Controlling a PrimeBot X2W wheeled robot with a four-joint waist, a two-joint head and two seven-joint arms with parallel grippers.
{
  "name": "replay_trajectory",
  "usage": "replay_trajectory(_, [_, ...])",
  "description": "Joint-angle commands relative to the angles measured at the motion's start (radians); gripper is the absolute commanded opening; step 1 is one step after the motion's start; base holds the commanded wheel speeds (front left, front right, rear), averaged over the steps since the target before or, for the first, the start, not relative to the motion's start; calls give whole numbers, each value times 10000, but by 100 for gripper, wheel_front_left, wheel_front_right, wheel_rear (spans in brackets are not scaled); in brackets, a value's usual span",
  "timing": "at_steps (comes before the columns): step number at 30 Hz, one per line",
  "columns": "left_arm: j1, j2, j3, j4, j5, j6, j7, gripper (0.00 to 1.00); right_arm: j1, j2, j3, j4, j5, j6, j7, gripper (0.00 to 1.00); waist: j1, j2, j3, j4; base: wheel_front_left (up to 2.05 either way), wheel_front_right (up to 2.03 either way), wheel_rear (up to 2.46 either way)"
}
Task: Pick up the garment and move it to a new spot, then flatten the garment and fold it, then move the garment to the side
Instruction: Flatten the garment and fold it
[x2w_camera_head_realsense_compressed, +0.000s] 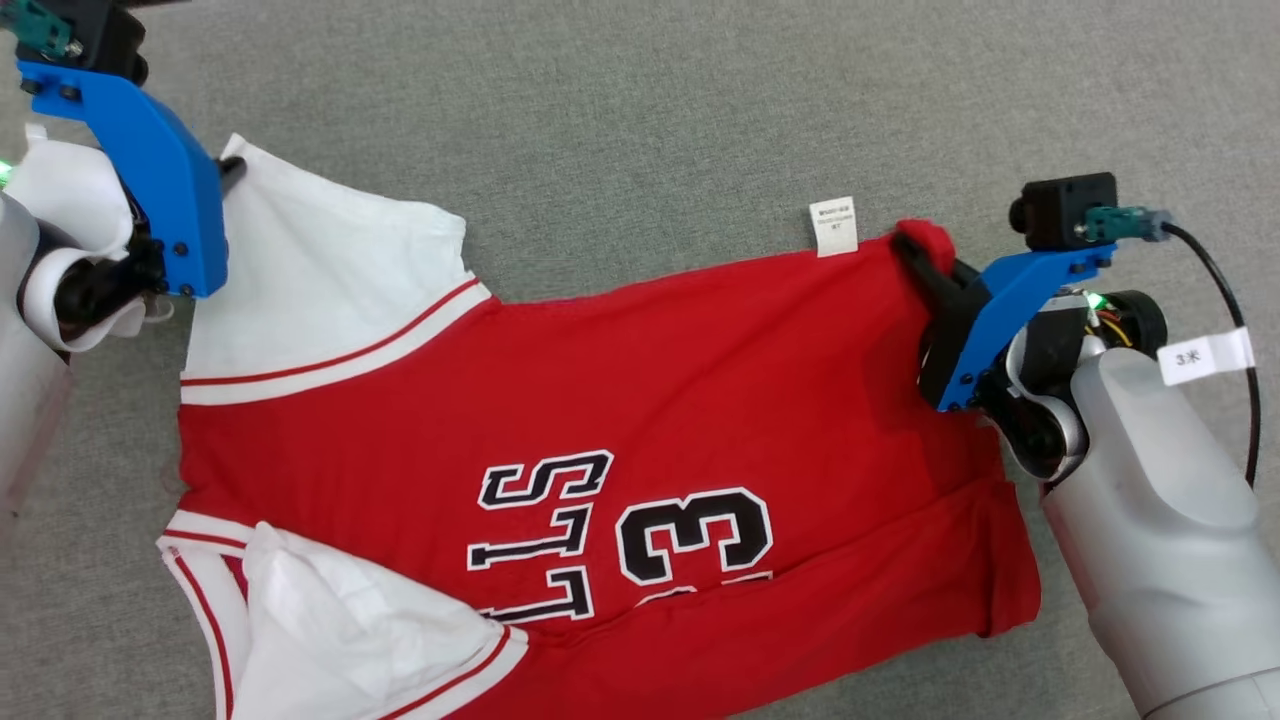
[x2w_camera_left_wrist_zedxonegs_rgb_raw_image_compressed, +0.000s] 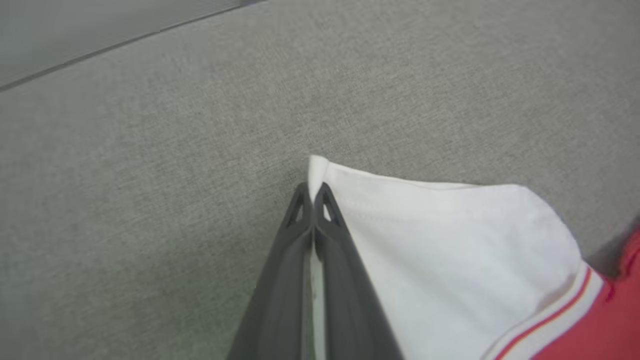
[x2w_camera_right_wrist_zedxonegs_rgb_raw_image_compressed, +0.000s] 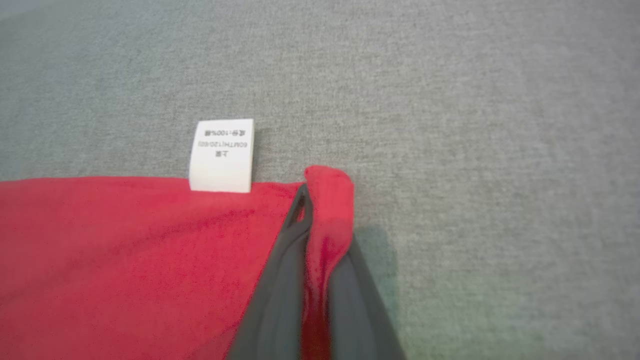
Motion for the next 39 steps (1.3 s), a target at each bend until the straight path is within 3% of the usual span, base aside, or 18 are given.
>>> replay_trajectory(1, [-173,21,68,147,83,-10,-254,0,38,-38,-206,139,-162,-15,-416,0,-1,-1,-73,49,0,0,0])
replay_trajectory(8, [119,-136,-2,497,-21,-68,-787,0,-177,156,-1005,1050,-693,-13,-1850,0,-1,-1,-597,415,0,0,0])
replay_trajectory(15, [665,-282,-289,-76,-507,-69,-929,0,208,170,-904,1337,-625,-12,-2677,0,-1,-1,-1408,789,0,0,0])
replay_trajectory(29, [2574,1651,-1273,-3991,-2712,-44,1619,0,1578,-1083,430,1745,420,-10,-2692,0,-1,-1,-3124,1485,0,0,0])
replay_trajectory(35, [3217,2385,-1566,-5785,-3455,480,2810,0,1844,-1886,1563,1448,1180,-10,-2072,0,-1,-1,-3338,1675,0,0,0])
replay_trajectory(39, [3647,2849,-1751,-6791,-3914,949,3414,0,2066,-2651,2671,858,1998,-10,-1034,0,-1,-1,-3385,1724,0,0,0])
